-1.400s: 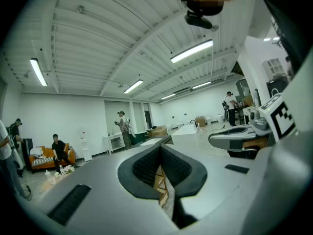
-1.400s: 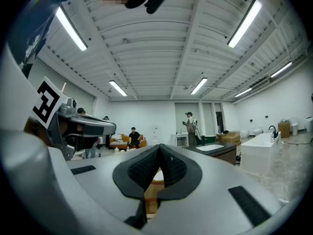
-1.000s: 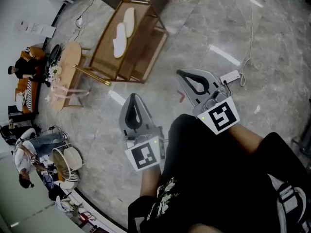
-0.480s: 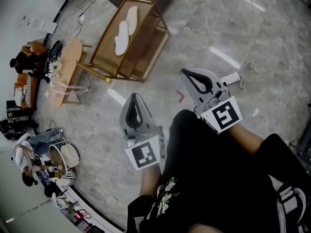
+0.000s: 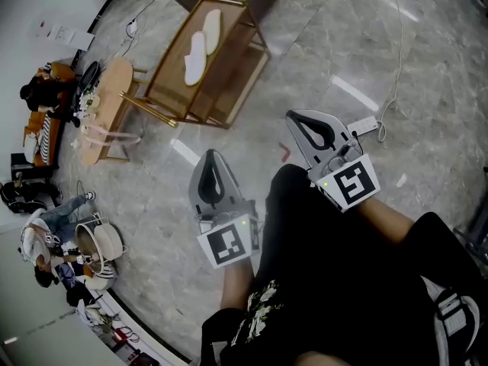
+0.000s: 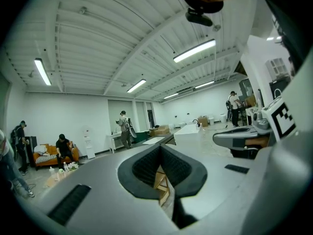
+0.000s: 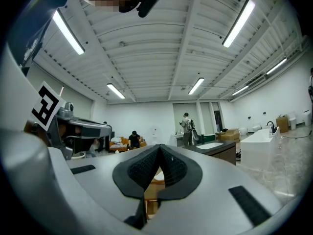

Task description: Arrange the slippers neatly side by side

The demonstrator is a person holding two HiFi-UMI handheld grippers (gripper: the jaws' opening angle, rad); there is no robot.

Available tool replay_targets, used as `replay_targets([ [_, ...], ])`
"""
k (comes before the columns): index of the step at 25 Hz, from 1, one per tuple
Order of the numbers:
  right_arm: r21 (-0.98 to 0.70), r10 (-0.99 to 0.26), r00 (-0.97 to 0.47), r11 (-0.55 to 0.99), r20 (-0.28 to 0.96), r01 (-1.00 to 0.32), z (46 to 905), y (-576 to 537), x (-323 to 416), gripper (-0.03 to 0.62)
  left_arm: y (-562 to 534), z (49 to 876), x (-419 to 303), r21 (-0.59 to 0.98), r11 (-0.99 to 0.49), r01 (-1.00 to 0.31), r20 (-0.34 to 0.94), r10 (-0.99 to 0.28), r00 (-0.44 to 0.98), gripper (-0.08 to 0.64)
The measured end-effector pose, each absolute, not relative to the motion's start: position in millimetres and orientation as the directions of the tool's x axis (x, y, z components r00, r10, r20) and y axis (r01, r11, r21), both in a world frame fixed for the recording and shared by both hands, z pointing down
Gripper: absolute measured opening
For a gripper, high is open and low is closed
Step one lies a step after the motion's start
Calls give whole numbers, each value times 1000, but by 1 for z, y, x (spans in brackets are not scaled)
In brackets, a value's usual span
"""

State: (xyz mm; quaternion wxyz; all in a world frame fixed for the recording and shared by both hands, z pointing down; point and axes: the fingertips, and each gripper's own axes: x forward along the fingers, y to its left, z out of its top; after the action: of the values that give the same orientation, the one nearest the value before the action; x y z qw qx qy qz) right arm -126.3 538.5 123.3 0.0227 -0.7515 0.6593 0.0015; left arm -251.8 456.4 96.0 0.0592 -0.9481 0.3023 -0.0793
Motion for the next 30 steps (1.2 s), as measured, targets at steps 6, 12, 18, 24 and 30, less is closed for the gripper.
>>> replay_targets([
  [6, -22, -995, 100, -100, -17, -995, 130, 534, -140, -2, 455, 106, -267, -154, -797, -584, 124, -603, 788, 2],
  [12, -22, -997, 76, -76, -11, -997, 131, 530, -144, -2, 455, 100, -276, -133, -776, -617, 109, -630, 769, 2],
  [18, -18, -998, 60, -60, 5, -998, 140, 518, -151, -2, 442, 118, -284, -106, -762, -639, 123, -647, 752, 2],
  [24, 17, -998, 64, -64, 16, -998, 141, 512, -130, -2, 437, 115, -266, -102, -766, -635, 119, -643, 757, 2],
  [30, 32, -999, 41, -40, 32, -999, 147, 486, -123, -2, 412, 119, -269, -129, -732, -669, 120, -681, 723, 2],
])
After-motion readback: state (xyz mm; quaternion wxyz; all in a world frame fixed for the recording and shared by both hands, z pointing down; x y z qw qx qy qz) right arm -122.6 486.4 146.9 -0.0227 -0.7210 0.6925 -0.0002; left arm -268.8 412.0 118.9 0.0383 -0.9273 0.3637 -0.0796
